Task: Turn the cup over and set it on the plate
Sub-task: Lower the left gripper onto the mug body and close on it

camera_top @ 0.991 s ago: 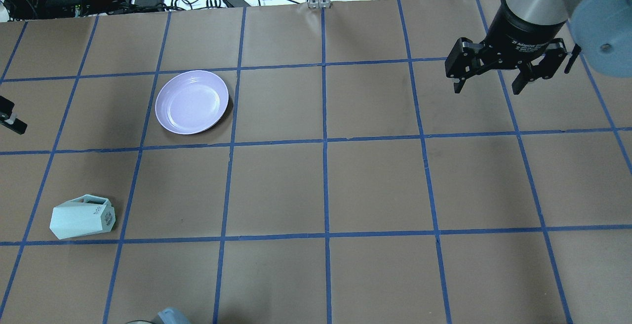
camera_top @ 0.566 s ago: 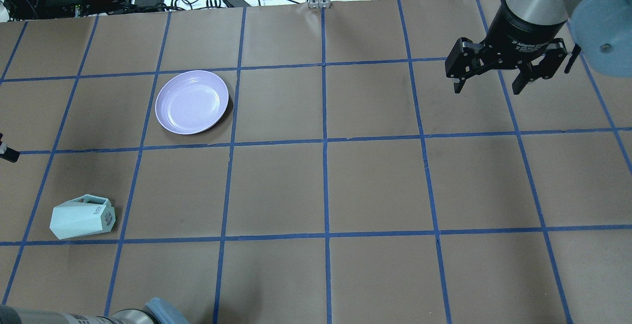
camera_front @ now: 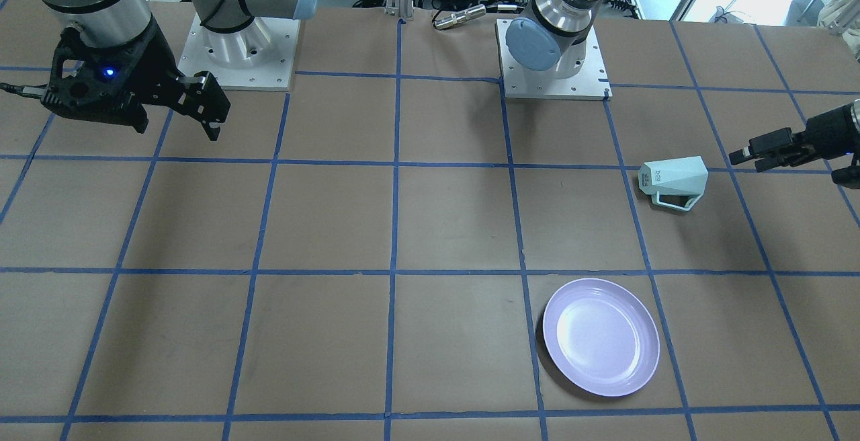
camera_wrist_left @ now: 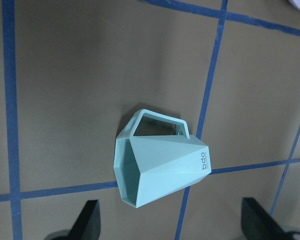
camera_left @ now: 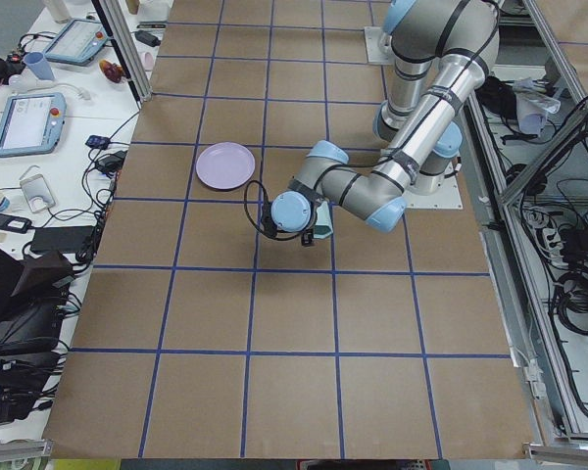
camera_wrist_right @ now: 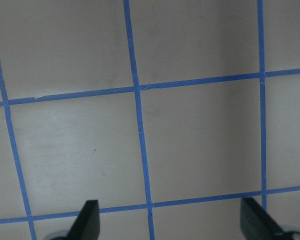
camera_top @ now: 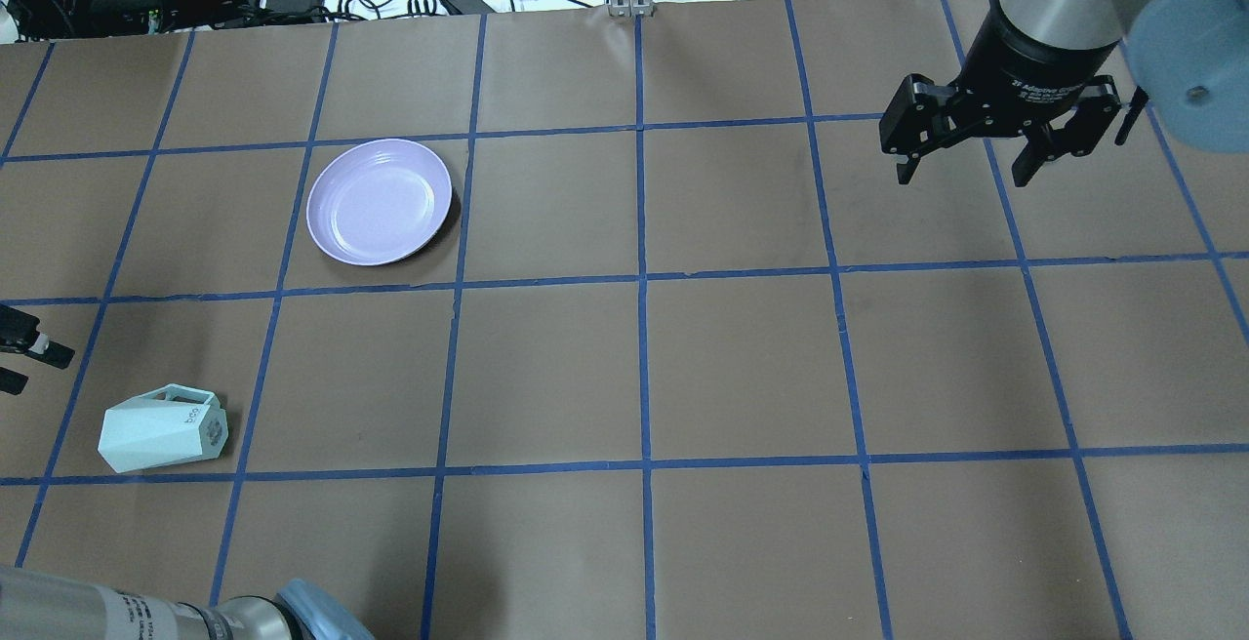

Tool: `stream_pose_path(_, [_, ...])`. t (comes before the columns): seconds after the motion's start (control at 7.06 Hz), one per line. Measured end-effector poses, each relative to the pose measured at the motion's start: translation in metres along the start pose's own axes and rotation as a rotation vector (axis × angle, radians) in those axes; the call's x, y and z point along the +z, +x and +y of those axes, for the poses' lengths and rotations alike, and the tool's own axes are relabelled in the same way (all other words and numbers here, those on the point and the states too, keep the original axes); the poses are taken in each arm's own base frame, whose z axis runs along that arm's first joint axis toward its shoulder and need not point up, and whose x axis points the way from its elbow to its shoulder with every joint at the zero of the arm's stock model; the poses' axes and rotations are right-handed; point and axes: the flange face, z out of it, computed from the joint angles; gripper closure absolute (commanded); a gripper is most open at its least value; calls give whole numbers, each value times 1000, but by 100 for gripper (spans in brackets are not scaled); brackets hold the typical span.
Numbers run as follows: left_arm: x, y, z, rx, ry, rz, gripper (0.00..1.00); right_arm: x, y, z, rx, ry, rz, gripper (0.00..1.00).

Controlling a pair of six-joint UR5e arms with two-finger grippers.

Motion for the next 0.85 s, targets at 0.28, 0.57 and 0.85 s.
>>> stream_pose_path(0.28, [25,-16,-3,-10,-19,55,0,0,0,0,0,0,-1,0])
stream_pose_path(0.57, [54,-19,-3,-22,-32,122,0,0,0,0,0,0,-1,0])
stream_pose_path(0.85, [69,-23,-3,-30,-52,145,0,0,0,0,0,0,-1,0])
